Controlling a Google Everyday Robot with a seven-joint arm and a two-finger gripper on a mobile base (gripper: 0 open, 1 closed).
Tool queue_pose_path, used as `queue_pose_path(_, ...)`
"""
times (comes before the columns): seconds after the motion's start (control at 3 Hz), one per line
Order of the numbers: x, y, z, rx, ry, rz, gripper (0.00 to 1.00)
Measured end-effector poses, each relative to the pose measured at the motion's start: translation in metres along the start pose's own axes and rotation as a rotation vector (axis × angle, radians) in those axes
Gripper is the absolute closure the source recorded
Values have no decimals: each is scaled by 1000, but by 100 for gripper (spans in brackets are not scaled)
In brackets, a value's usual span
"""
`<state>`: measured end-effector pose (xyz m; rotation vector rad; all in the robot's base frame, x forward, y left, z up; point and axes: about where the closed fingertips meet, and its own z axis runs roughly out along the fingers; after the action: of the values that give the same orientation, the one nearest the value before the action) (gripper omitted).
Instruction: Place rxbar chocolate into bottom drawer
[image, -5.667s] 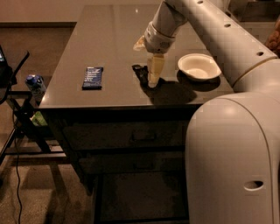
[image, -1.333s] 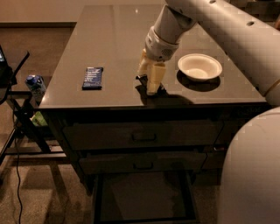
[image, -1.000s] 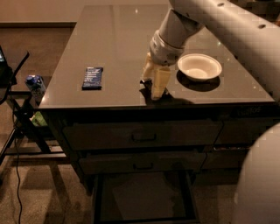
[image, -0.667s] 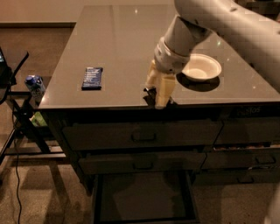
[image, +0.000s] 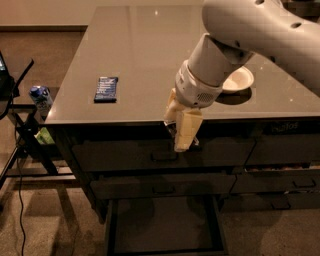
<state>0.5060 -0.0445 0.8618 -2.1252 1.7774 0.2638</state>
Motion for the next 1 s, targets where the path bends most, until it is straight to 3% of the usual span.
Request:
queue_pose_path(0.33, 2, 6, -6, 3, 2, 0, 100)
queue_pose_path(1.0, 23, 69, 40, -71, -39, 121, 100)
